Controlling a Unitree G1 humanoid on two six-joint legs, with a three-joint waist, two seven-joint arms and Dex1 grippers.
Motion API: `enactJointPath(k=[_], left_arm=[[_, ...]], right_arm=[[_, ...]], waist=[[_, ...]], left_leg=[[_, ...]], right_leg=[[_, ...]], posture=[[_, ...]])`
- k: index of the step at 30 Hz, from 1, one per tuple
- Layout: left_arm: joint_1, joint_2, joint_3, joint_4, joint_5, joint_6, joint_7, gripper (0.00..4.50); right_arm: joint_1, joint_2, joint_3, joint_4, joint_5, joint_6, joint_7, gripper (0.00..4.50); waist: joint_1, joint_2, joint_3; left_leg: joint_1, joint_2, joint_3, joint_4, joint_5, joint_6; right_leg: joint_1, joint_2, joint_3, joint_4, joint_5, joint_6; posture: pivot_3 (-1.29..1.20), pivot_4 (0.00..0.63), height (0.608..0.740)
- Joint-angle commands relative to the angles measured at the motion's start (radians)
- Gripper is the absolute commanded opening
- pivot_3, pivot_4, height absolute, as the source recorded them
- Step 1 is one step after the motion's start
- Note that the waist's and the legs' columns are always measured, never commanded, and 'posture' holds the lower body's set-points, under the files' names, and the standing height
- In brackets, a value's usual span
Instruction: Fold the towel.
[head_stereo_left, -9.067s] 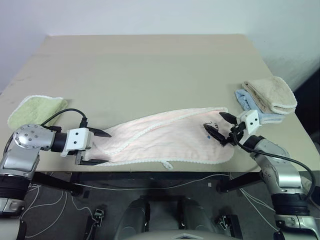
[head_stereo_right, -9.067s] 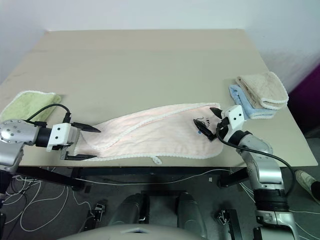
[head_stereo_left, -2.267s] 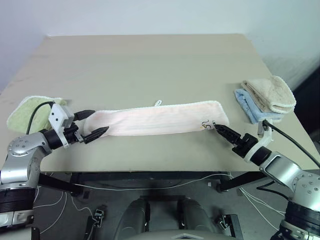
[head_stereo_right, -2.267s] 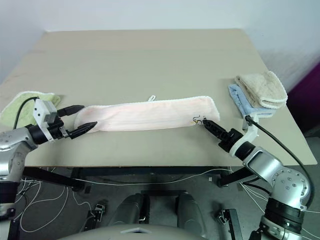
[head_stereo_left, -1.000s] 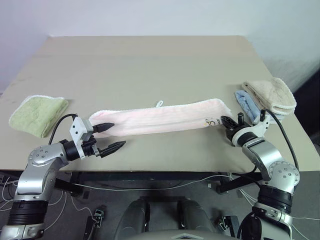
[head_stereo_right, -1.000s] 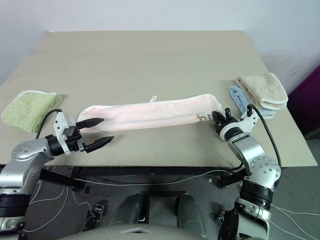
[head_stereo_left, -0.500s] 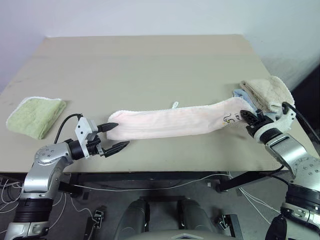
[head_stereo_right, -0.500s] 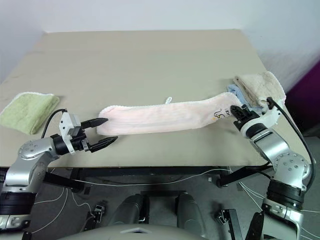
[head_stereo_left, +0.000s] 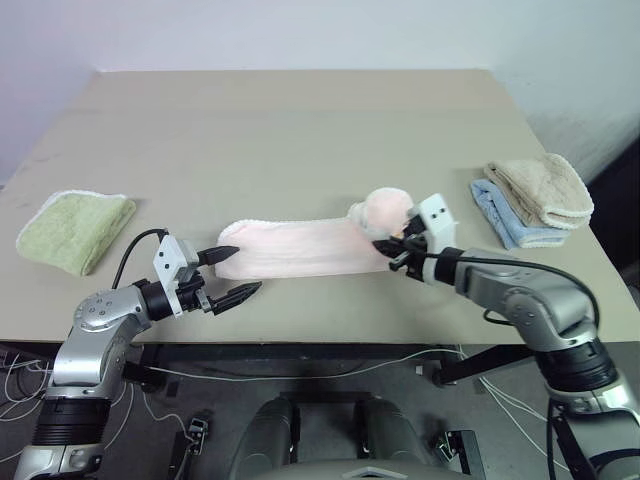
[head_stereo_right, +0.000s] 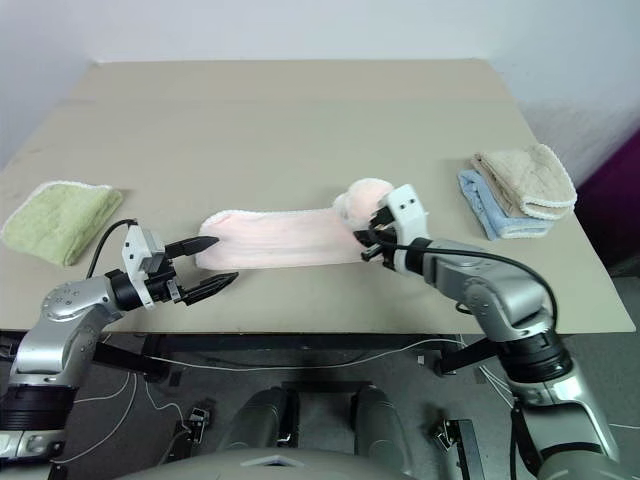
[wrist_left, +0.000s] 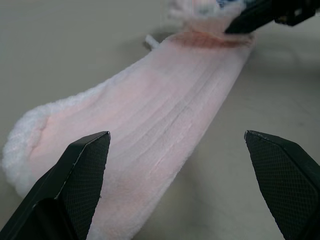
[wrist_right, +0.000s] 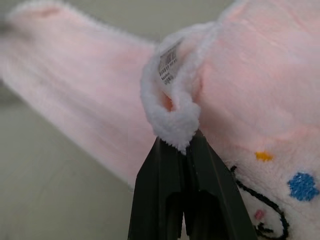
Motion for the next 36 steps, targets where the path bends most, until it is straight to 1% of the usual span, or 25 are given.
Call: enactJointPath(k=[1,6,10,13,14,19,23,27,28,30,32,34,36], left_arm=[[0.015,0.001,0.018,-0.050,-0.008,-0.011,0.012,4.50],[0.036,0.000,0.019,-0.070,-0.013,-0.007,0.026,4.50],[0.044,-0.002,0.016,-0.081,-0.014,-0.003,0.033,4.50],[0.045,-0.004,0.014,-0.085,-0.016,0.003,0.036,4.50],[0.045,-0.004,0.013,-0.086,-0.017,0.005,0.037,4.50],[0.060,-0.006,0.014,-0.099,-0.024,0.014,0.043,4.50],[0.095,-0.025,0.043,-0.139,-0.070,0.046,0.069,4.50],[0.126,-0.069,0.077,-0.195,-0.144,0.107,0.132,4.50],[0.129,-0.076,0.081,-0.202,-0.154,0.123,0.146,4.50],[0.132,-0.103,0.085,-0.219,-0.190,0.175,0.193,4.50],[0.127,-0.161,0.096,-0.246,-0.251,0.237,0.284,4.50],[0.128,-0.220,0.105,-0.273,-0.300,0.299,0.380,4.50],[0.152,-0.256,0.101,-0.318,-0.324,0.335,0.435,4.50]], right_arm=[[-0.027,0.030,0.035,0.009,-0.092,-0.039,0.044,0.03],[-0.024,0.075,0.029,0.031,-0.154,-0.046,0.078,0.03],[-0.009,0.099,0.014,0.016,-0.167,-0.048,0.117,0.03],[0.001,0.125,-0.027,-0.006,-0.132,-0.021,0.134,0.67],[0.005,0.131,-0.044,-0.019,-0.113,-0.007,0.142,0.95],[0.040,0.117,-0.112,-0.096,-0.066,0.035,0.179,2.69],[0.059,0.064,-0.227,-0.136,-0.042,0.006,0.221,3.98],[0.008,0.055,-0.319,-0.041,-0.039,-0.043,0.249,3.98],[-0.006,0.059,-0.323,-0.014,-0.051,-0.057,0.251,3.79],[-0.034,0.074,-0.289,0.078,-0.109,-0.133,0.278,3.32],[-0.059,0.105,-0.239,0.194,-0.178,-0.248,0.317,2.70],[-0.080,0.146,-0.209,0.293,-0.226,-0.350,0.349,1.95],[-0.100,0.189,-0.192,0.391,-0.266,-0.434,0.365,1.26]], waist=[[0.000,0.000,0.000],[0.000,0.000,0.000],[-0.001,0.000,0.000],[-0.001,0.000,0.000],[-0.001,0.000,0.000],[-0.001,0.000,0.000],[0.001,0.000,0.000],[0.000,0.000,0.000],[-0.001,0.000,0.000],[-0.002,0.000,0.000],[-0.003,0.000,0.000],[-0.003,0.000,0.000],[-0.003,0.000,0.000]], left_leg=[[0.000,0.000,0.000,0.000,0.000,0.000],[0.000,0.000,0.000,0.000,0.000,0.000],[0.000,0.000,0.000,-0.001,0.000,0.000],[0.000,0.000,-0.001,-0.001,0.000,0.000],[0.000,0.000,-0.001,-0.001,0.000,0.000],[0.000,0.000,-0.001,-0.001,0.000,0.000],[0.000,0.000,-0.001,-0.001,0.000,0.000],[0.000,0.000,-0.001,-0.001,0.000,0.000],[0.000,0.000,-0.001,-0.001,0.000,0.000],[0.000,0.000,-0.001,-0.001,0.000,0.000],[0.001,0.000,-0.001,-0.002,0.000,0.000],[0.000,0.000,0.000,-0.001,0.000,0.000],[0.000,0.000,0.000,-0.001,0.000,0.000]], right_leg=[[0.000,0.000,0.000,0.000,0.000,0.000],[0.000,0.000,0.000,0.000,0.000,0.000],[0.000,0.000,0.001,0.000,0.000,0.000],[0.000,0.000,0.000,0.000,0.000,0.000],[0.000,0.000,0.000,0.000,0.000,0.000],[0.000,-0.001,0.000,-0.001,0.000,0.000],[0.000,-0.001,0.000,-0.001,0.000,0.000],[0.000,-0.001,0.000,-0.001,0.000,0.000],[0.000,-0.001,0.000,-0.001,0.000,0.000],[0.000,-0.001,0.000,-0.001,0.000,0.000],[0.000,-0.001,0.000,-0.001,0.000,0.000],[0.000,0.000,0.000,-0.001,0.000,0.000],[0.000,0.000,0.000,0.000,0.000,0.000]], posture=[[0.00,0.150,0.740],[0.00,0.150,0.740],[0.00,0.150,0.740],[0.00,0.150,0.740],[0.00,0.150,0.740],[0.00,0.150,0.740],[0.00,0.150,0.740],[0.00,0.150,0.740],[0.00,0.150,0.740],[0.00,0.150,0.740],[0.00,0.150,0.740],[0.00,0.150,0.740],[0.00,0.150,0.740]])
